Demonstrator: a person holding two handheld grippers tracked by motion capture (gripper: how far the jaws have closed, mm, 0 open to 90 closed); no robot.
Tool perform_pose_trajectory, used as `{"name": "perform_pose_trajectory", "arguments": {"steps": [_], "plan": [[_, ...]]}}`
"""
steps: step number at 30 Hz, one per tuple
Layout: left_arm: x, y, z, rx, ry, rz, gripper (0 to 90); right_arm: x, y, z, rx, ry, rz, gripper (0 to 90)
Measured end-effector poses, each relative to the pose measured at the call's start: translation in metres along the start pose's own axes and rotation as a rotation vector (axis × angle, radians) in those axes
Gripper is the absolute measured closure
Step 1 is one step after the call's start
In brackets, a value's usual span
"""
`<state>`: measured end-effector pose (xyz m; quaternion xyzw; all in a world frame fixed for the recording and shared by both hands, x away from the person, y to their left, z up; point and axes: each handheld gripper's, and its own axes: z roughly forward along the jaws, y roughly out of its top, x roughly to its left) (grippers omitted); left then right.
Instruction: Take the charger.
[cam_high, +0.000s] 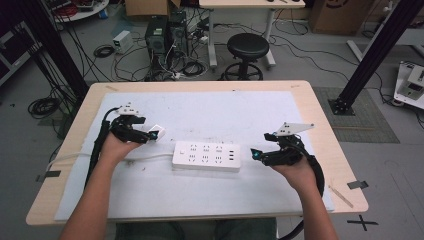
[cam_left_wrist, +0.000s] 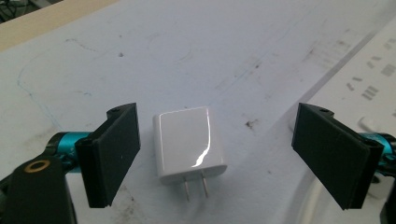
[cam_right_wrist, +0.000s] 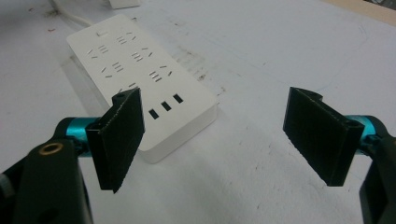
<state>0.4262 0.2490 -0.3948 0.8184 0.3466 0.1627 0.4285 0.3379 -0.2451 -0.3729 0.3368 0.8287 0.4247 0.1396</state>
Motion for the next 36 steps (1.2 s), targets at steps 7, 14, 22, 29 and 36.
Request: {"name": "perform_pose_trajectory", "arguments": {"steps": [7,14,22,29,36], "plan": [[0.008,-0.005,0.017,0.053,0.030,-0.026,15.4,0.001,-0.003,-0.001,0.000,-0.005,0.005,21.1],[0.009,-0.011,0.030,0.117,0.046,-0.016,15.3,0.000,-0.005,-0.002,0.003,-0.012,0.000,21.1],[0.009,-0.016,0.038,0.155,0.032,-0.009,15.5,0.000,-0.004,0.000,0.005,-0.011,-0.008,21.1],[0.011,-0.019,0.043,0.171,0.014,-0.018,23.0,0.001,-0.003,-0.001,0.010,-0.013,0.002,21.1],[0.008,-0.020,0.044,0.187,0.028,-0.002,32.7,0.001,-0.002,-0.003,0.007,-0.016,0.000,21.1]]}}
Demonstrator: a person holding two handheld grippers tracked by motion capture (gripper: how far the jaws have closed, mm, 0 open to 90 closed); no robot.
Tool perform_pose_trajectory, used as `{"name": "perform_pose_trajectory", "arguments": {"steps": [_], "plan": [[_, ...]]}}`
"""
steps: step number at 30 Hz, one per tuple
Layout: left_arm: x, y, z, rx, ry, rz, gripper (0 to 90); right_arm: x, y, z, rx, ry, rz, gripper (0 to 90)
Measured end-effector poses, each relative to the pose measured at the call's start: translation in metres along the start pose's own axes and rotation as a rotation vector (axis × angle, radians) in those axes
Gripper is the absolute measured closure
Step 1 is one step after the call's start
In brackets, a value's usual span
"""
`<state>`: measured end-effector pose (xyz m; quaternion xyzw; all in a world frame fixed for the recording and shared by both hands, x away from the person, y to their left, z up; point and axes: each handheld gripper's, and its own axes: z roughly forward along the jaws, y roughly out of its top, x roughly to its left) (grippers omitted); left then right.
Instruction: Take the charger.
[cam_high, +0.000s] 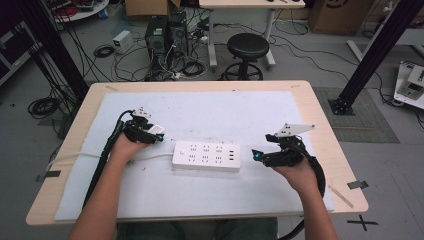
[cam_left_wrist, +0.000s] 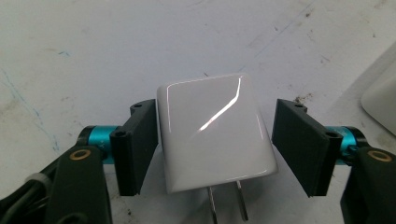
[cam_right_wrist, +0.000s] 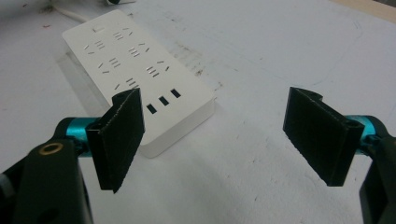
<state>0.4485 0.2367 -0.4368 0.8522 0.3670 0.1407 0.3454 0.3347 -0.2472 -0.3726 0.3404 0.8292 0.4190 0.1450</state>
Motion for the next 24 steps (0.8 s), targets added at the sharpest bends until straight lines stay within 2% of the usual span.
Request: {"name": "perform_pose_trajectory", "arguments": {"steps": [6,15,20,24], "plan": [[0.0009,-0.0003,-0.0014,0.000,0.006,-0.001,37.2,-0.0004,-0.0004,-0.0012,-0.002,-0.003,0.005,21.1],[-0.0014,-0.0005,0.0005,0.014,0.016,0.003,37.8,-0.0009,-0.0012,-0.0010,-0.003,-0.003,0.002,21.1],[-0.0017,-0.0010,0.0005,0.022,0.013,0.009,42.3,-0.0009,-0.0021,-0.0008,-0.003,-0.003,0.009,21.1],[-0.0034,-0.0006,0.0004,0.023,0.016,0.014,42.4,-0.0009,-0.0023,-0.0013,-0.003,-0.005,0.010,21.1]]}}
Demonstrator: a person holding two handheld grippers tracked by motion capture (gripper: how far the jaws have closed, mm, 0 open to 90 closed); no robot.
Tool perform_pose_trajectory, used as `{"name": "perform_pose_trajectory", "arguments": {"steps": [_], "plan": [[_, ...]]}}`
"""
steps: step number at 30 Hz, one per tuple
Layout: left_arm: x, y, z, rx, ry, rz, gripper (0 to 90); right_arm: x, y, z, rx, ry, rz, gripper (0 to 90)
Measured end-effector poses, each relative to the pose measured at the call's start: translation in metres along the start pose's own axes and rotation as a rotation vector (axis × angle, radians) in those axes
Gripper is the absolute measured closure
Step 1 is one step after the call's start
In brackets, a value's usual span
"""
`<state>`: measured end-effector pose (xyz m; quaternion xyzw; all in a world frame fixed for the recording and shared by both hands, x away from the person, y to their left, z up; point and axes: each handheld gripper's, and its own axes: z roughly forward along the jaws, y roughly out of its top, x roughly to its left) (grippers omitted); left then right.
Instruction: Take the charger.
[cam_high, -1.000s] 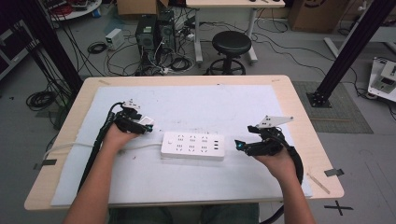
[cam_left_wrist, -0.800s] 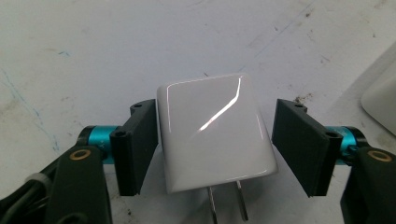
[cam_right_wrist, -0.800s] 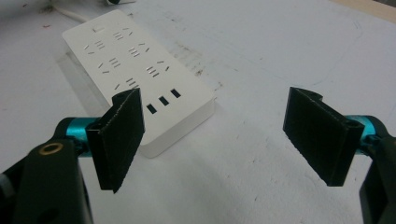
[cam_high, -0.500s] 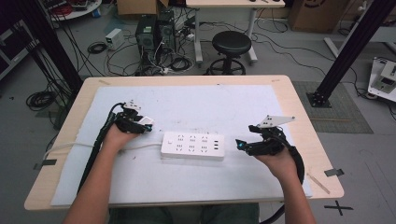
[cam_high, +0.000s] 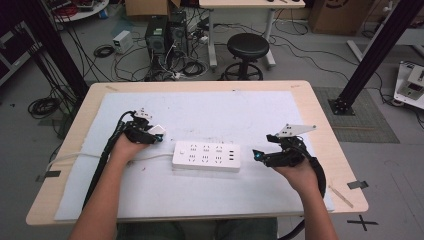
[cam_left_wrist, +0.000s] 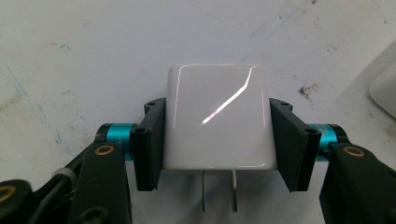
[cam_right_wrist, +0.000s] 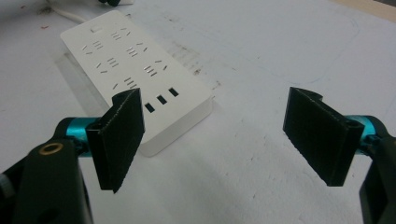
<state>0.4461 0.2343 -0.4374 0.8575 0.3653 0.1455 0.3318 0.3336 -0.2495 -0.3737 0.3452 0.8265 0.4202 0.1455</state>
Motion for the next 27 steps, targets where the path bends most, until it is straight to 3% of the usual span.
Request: {"name": "perform_pose_trajectory", "arguments": {"steps": [5,12,14,21,22,24,27], "plan": [[-0.001,0.001,-0.003,-0.018,-0.023,-0.004,42.5,-0.001,0.000,-0.001,0.000,-0.002,0.001,21.1],[-0.008,0.007,-0.026,-0.075,-0.030,0.035,42.5,-0.002,0.002,-0.004,0.000,-0.002,-0.004,21.1],[-0.014,0.010,-0.040,-0.096,-0.046,0.061,42.5,-0.002,0.003,-0.004,-0.003,0.003,-0.006,21.1],[-0.032,0.011,-0.067,-0.149,-0.065,0.093,42.5,-0.001,0.002,-0.005,-0.009,0.014,-0.010,21.1],[-0.040,0.010,-0.076,-0.166,-0.070,0.114,42.5,0.001,0.003,-0.006,-0.011,0.019,-0.019,21.1],[-0.040,0.010,-0.076,-0.166,-0.070,0.114,42.5,0.001,0.004,-0.007,-0.012,0.021,-0.017,21.1],[-0.054,0.007,-0.094,-0.193,-0.103,0.149,42.5,0.002,0.004,-0.009,-0.022,0.027,-0.021,21.1]]}}
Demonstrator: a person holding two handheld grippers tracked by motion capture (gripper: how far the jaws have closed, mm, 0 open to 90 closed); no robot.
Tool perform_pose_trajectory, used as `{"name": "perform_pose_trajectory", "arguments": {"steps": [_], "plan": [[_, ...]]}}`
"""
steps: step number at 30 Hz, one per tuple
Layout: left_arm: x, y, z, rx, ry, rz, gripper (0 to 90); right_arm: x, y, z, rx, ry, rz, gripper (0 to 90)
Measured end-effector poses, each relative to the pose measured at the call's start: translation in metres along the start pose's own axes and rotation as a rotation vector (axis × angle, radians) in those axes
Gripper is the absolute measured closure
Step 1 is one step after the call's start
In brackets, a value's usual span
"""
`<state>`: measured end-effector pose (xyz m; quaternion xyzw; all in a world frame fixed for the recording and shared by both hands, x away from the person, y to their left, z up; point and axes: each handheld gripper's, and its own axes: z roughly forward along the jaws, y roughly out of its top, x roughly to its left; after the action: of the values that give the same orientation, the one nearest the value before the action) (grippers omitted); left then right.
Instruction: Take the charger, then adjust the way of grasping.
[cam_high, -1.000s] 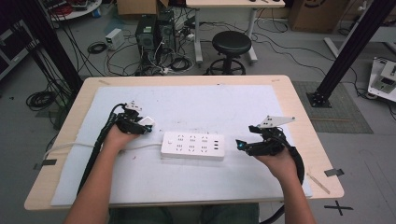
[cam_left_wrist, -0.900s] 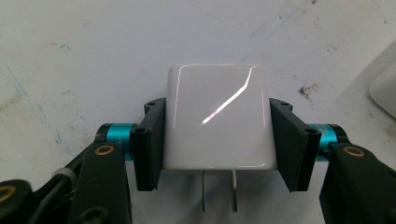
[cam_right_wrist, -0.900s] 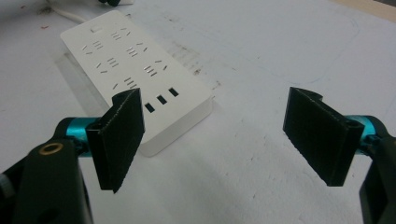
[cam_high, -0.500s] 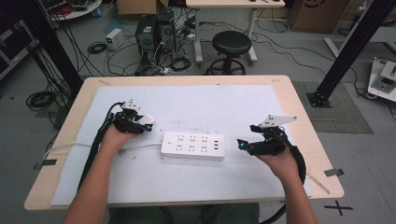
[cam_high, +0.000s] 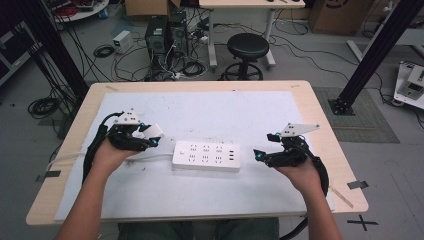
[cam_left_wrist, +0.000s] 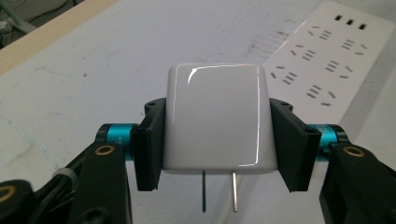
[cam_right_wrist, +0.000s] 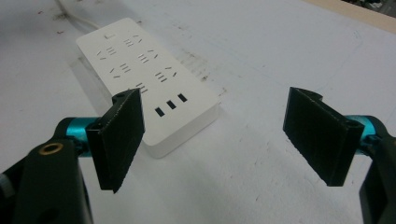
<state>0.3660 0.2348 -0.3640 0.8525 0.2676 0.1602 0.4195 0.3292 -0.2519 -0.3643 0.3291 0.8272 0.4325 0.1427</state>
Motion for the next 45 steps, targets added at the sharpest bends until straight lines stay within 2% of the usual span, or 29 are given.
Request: {"name": "perform_pose_trajectory", "arguments": {"steps": [4,5,11,15,16,18,19,21,22,24,26,28,29,33,34,35,37,39,40,43,44,45], "plan": [[-0.005,0.001,-0.005,-0.010,-0.007,0.024,42.5,0.000,0.000,-0.001,0.004,0.001,-0.005,21.1],[-0.010,0.003,-0.010,-0.030,-0.032,0.045,42.5,0.002,0.001,-0.002,0.006,0.000,-0.003,21.1],[-0.011,0.002,-0.009,-0.030,-0.054,0.049,42.5,0.000,0.003,-0.001,0.009,0.000,0.008,21.1],[-0.010,0.002,-0.008,-0.032,-0.053,0.050,42.5,-0.001,0.004,0.000,0.012,-0.001,0.003,21.1],[-0.013,0.002,-0.008,-0.031,-0.046,0.063,42.5,-0.002,0.006,0.000,0.018,0.000,0.001,21.1],[-0.015,0.002,-0.008,-0.038,-0.053,0.063,42.5,-0.002,0.007,-0.001,0.018,0.003,0.001,21.1],[-0.020,0.003,-0.007,-0.049,-0.063,0.083,42.5,-0.001,0.007,-0.001,0.016,0.006,-0.003,21.1],[-0.020,0.003,-0.007,-0.049,-0.063,0.083,42.5,-0.002,0.007,-0.001,0.019,0.005,-0.005,21.1],[-0.023,0.005,-0.004,-0.048,-0.081,0.093,42.5,-0.002,0.007,-0.001,0.019,0.005,-0.005,21.1],[-0.027,0.007,-0.003,-0.050,-0.084,0.106,42.5,-0.002,0.009,-0.003,0.020,0.004,-0.008,21.1],[-0.033,0.007,-0.002,-0.068,-0.096,0.108,42.5,0.000,0.010,-0.004,0.014,0.007,-0.006,21.1],[-0.033,0.007,-0.002,-0.068,-0.096,0.108,42.5,0.001,0.010,-0.004,0.013,0.010,0.001,21.1],[-0.041,0.009,0.000,-0.081,-0.110,0.142,42.5,0.001,0.010,-0.004,0.013,0.010,0.001,21.1],[-0.052,0.010,0.004,-0.088,-0.133,0.192,42.5,0.007,0.009,-0.003,0.016,0.021,-0.005,21.1],[-0.052,0.010,0.004,-0.088,-0.133,0.192,42.5,0.007,0.009,-0.003,0.016,0.021,-0.005,21.1],[-0.059,0.010,0.007,-0.105,-0.151,0.210,42.5,0.009,0.009,-0.002,0.021,0.025,-0.010,21.1],[-0.065,0.010,0.008,-0.116,-0.167,0.228,42.5,0.018,0.010,-0.002,0.026,0.049,-0.016,21.1],[-0.067,0.010,0.009,-0.120,-0.176,0.234,42.5,0.020,0.010,-0.002,0.027,0.056,-0.013,21.1],[-0.078,0.010,0.013,-0.123,-0.200,0.262,42.5,0.024,0.011,-0.002,0.027,0.074,-0.019,21.1],[-0.085,0.011,0.017,-0.128,-0.216,0.276,42.5,0.029,0.012,-0.001,0.029,0.092,-0.014,21.1],[-0.092,0.012,0.019,-0.133,-0.219,0.309,42.5,0.032,0.012,0.000,0.029,0.103,-0.016,21.1],[-0.093,0.013,0.020,-0.133,-0.219,0.319,42.5,0.038,0.012,0.003,0.040,0.125,-0.010,21.1]]}}
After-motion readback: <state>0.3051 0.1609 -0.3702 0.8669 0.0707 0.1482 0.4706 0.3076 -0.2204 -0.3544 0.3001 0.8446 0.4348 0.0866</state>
